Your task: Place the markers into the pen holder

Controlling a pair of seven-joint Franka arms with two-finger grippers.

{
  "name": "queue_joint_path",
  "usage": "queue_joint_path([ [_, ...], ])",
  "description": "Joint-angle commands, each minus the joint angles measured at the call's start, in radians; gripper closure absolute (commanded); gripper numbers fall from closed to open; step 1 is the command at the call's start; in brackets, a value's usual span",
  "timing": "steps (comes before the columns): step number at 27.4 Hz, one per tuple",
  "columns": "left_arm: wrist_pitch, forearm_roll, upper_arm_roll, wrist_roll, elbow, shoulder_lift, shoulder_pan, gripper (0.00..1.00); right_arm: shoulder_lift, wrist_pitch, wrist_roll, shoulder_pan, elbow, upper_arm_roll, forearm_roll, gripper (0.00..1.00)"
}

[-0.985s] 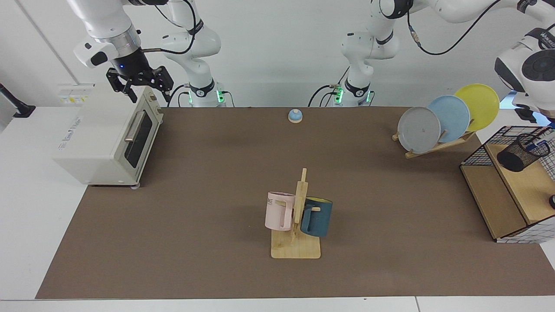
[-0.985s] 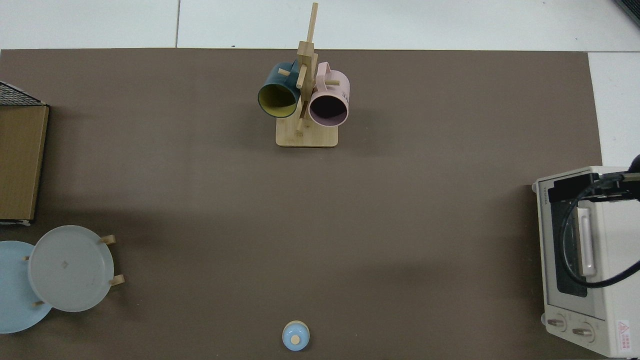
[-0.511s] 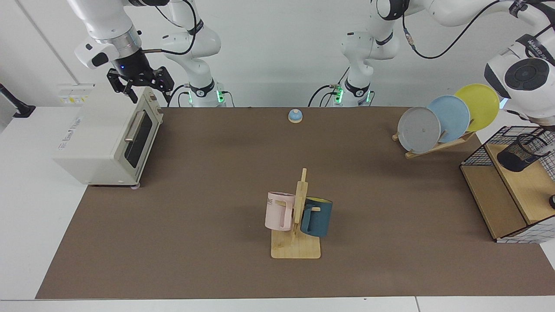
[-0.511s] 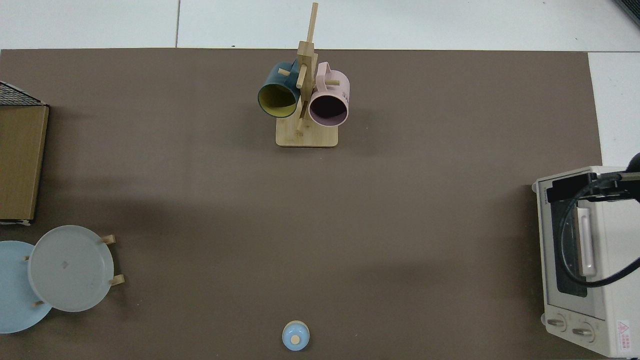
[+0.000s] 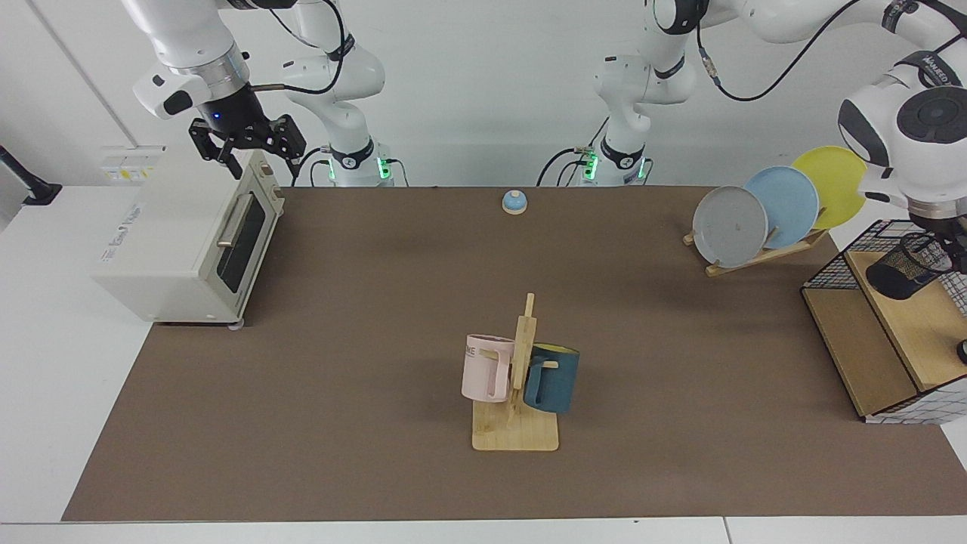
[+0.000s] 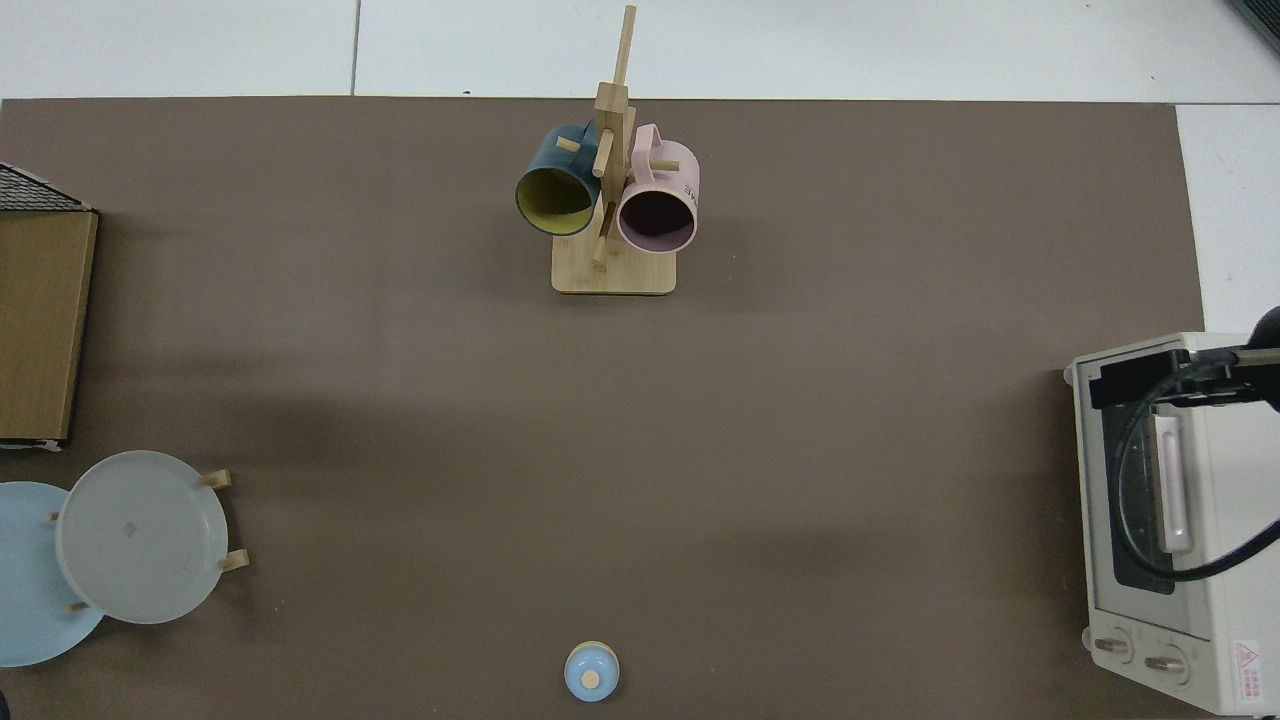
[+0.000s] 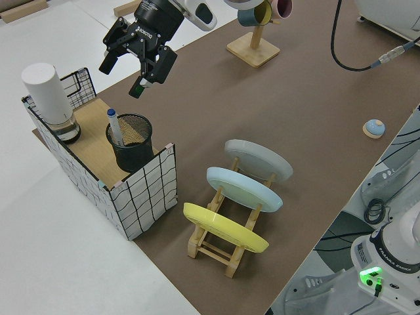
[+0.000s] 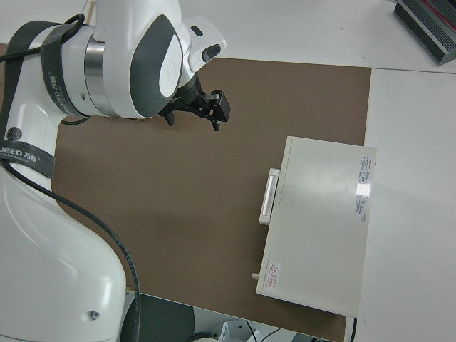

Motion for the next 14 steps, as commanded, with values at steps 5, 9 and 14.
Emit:
queue_joint_path([
  [5,-0.056,-0.332,0.012,-0.014,0.005,-0.009,0.011,0.0,-0.01,-0.018,-0.017,-0.007,0.003,0.001,0.001,0.0],
  [9,-0.067,-0.435,-0.004,-0.027,-0.003,-0.011,0.002,0.0,-0.012,-0.018,-0.017,-0.007,0.003,0.001,0.001,0.0],
  [14,-0.035,-0.527,-0.016,-0.094,-0.017,-0.015,-0.01,0.0,-0.012,-0.018,-0.017,-0.007,0.003,0.001,0.001,0.0],
])
